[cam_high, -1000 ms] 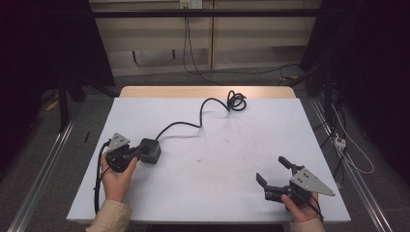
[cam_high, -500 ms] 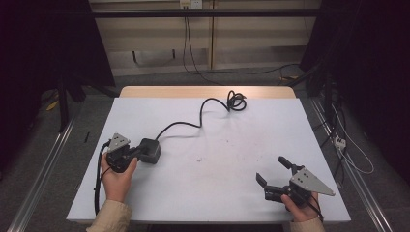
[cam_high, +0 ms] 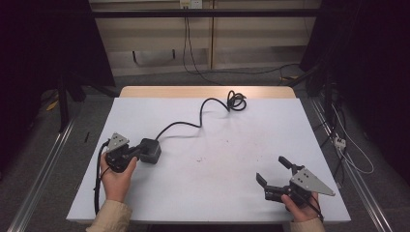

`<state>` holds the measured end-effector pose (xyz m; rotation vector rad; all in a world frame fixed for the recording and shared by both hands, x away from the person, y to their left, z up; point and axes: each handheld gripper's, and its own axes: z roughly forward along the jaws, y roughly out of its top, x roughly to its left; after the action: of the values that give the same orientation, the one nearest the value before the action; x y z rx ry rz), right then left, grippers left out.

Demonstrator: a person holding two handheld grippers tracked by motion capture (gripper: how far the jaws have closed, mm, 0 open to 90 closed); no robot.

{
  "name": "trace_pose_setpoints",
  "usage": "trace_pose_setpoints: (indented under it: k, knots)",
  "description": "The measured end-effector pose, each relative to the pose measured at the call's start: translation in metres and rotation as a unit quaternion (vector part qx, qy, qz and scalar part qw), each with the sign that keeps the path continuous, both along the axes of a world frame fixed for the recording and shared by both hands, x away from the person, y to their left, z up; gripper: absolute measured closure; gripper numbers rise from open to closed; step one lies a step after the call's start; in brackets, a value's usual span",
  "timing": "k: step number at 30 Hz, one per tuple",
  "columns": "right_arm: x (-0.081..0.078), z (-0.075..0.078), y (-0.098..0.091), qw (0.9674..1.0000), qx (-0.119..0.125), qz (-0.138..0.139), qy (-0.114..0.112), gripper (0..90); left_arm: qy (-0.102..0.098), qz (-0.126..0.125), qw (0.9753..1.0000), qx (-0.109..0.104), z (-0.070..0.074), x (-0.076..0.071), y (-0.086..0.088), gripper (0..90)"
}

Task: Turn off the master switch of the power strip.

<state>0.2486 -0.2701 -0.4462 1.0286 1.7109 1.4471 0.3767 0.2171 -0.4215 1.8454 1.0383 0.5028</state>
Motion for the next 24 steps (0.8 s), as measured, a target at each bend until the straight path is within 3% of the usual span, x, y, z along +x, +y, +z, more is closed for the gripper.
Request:
trace_pose_setpoints:
  k: [14,21,24]
  knots:
    - [0.0,0.0,-0.0001,1.0,0.0,0.0,0.0,3.8,-0.002,0.0,1.0,0.005,0.0009,-0.0002,0.001,90.0]
    - [0.0,-0.0001,-0.0003,1.0,0.0,-0.001,0.0,3.8,-0.009,-0.007,0.9998,-0.015,0.0032,-0.0013,0.002,90.0]
    - [0.0001,-0.0002,-0.0003,1.0,0.0,-0.001,0.0,3.8,-0.006,-0.004,0.9998,-0.017,0.0035,-0.0013,0.0029,84.0]
